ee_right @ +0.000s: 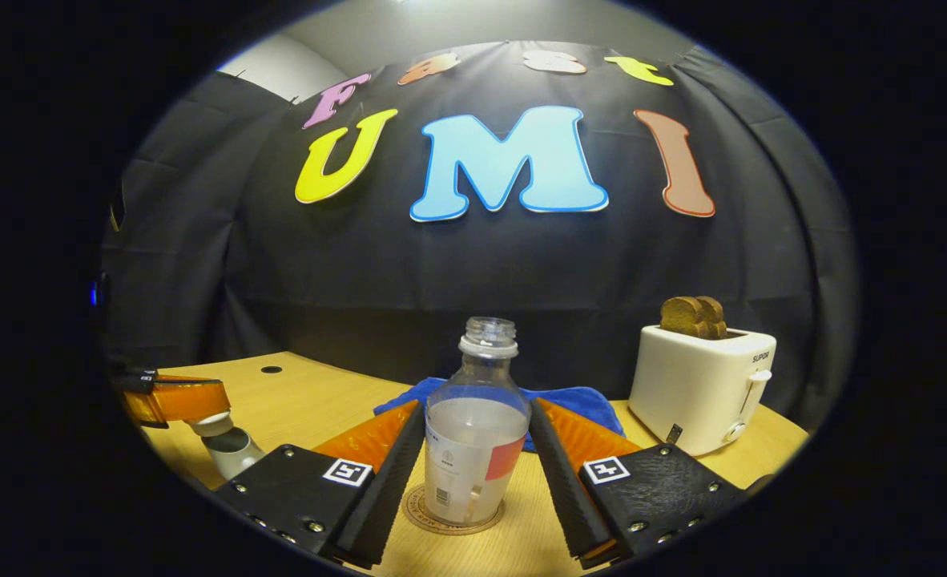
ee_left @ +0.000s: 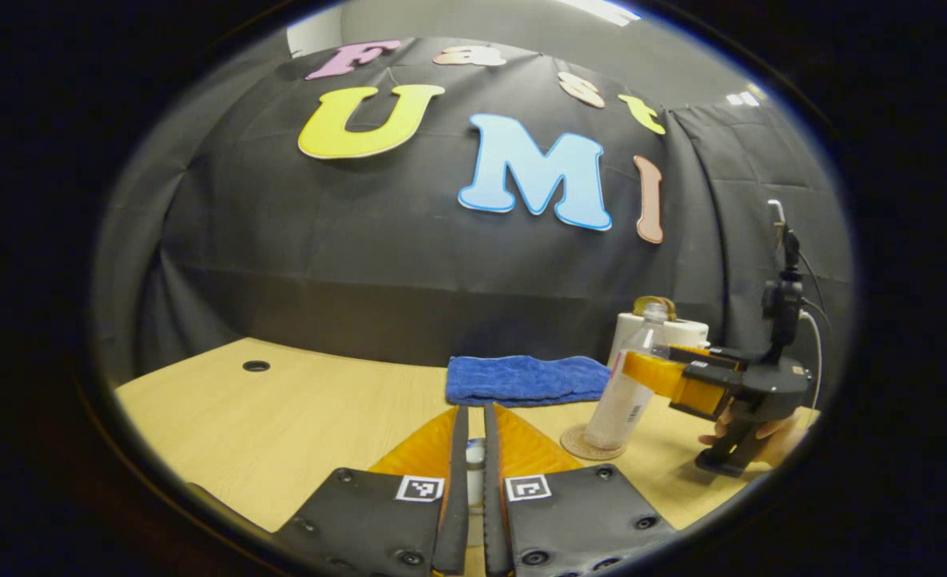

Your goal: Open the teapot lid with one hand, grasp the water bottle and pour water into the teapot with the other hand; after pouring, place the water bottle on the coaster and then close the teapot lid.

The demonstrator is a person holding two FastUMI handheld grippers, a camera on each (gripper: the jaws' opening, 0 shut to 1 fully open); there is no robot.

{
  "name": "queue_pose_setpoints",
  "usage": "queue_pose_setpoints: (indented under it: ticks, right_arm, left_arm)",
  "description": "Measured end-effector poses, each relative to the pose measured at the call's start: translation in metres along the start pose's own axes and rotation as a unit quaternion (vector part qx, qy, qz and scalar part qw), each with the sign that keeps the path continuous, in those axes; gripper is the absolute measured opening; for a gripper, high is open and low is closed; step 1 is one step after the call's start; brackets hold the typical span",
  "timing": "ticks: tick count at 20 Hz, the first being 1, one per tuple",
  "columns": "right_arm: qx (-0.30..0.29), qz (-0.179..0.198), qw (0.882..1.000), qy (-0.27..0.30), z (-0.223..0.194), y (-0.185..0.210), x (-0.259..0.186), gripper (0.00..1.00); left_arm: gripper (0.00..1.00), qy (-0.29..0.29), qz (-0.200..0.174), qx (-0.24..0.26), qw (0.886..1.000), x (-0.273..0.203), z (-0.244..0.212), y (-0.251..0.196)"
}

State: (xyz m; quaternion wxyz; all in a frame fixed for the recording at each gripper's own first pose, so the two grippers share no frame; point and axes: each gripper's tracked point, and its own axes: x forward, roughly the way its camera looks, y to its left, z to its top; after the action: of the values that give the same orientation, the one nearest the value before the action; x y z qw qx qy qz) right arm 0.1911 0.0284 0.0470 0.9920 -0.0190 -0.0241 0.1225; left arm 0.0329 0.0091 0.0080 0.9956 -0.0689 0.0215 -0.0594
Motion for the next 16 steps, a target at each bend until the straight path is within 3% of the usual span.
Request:
queue_pose_setpoints:
  ticks: [16]
  right_arm:
    - [0.0,0.002,1.0,-0.029,0.02,0.002,-0.002,0.81]
  left_arm:
    - [0.14,0.022,0.007,0.0,1.0,0.007,-0.02,0.004]
